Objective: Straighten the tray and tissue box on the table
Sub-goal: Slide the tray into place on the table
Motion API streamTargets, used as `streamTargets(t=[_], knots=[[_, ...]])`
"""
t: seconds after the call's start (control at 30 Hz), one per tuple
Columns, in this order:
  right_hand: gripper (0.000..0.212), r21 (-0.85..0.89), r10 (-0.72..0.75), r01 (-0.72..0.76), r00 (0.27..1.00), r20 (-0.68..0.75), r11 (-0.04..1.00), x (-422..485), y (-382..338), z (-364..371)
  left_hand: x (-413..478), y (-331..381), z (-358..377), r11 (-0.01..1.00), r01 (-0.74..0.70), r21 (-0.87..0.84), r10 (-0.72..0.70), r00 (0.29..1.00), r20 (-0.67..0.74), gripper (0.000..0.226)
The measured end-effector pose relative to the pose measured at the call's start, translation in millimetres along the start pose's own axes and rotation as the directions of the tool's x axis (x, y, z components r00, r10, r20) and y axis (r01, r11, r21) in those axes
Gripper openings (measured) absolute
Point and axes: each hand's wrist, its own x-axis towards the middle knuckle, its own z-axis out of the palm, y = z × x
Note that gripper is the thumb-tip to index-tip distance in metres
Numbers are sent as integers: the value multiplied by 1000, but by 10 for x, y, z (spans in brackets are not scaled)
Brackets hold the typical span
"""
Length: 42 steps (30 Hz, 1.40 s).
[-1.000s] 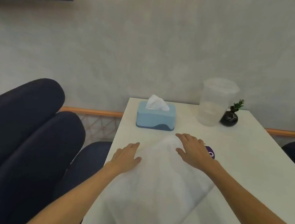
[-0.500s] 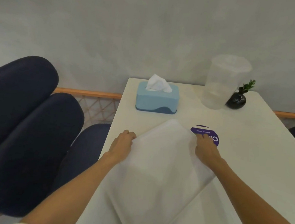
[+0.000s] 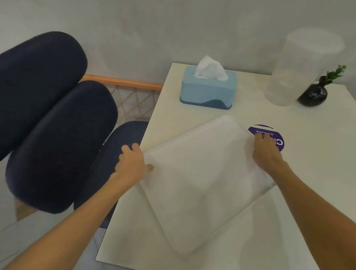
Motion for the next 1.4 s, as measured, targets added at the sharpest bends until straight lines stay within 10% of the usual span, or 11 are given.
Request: streamTargets(t=[0.53,1.4], knots=[[50,57,166,-166,986,17,984,-324,210,2,242,-38,-15,906,-39,-421,-17,991,-129,44],[32,342,295,-300,953,68,891,-312,86,-6,1357,308,-196,961,-217,-170,188,967,-172,7]])
